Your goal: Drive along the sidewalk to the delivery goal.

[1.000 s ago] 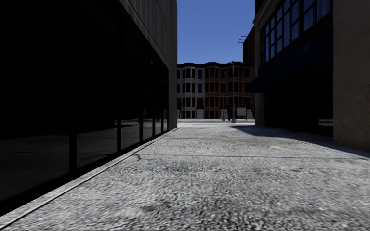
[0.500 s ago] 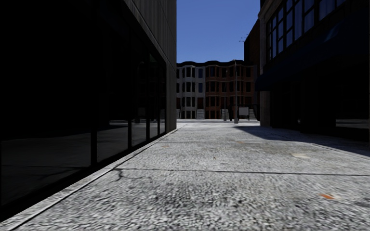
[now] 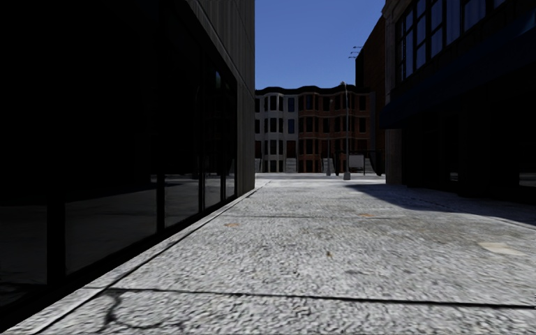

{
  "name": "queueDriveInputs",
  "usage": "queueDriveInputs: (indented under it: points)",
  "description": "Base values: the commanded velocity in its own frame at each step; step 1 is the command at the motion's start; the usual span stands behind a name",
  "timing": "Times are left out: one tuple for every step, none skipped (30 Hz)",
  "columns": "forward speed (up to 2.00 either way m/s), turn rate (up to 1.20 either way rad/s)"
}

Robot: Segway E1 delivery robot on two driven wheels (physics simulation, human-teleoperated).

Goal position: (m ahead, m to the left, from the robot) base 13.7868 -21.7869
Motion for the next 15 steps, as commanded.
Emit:
queueDriveInputs:
  points:
    - [2.0,-0.01]
    - [2.0,-0.02]
    - [2.0,-0.02]
    - [2.0,-0.02]
    - [2.0,-0.02]
    - [2.0,-0.02]
    - [2.0,0.0]
    - [2.0,0.0]
    - [2.0,0.0]
    - [2.0,0.0]
    - [2.0,0.0]
    - [2.0,0.0]
    - [2.0,0.0]
    - [2.0,0.0]
    - [2.0,0.0]
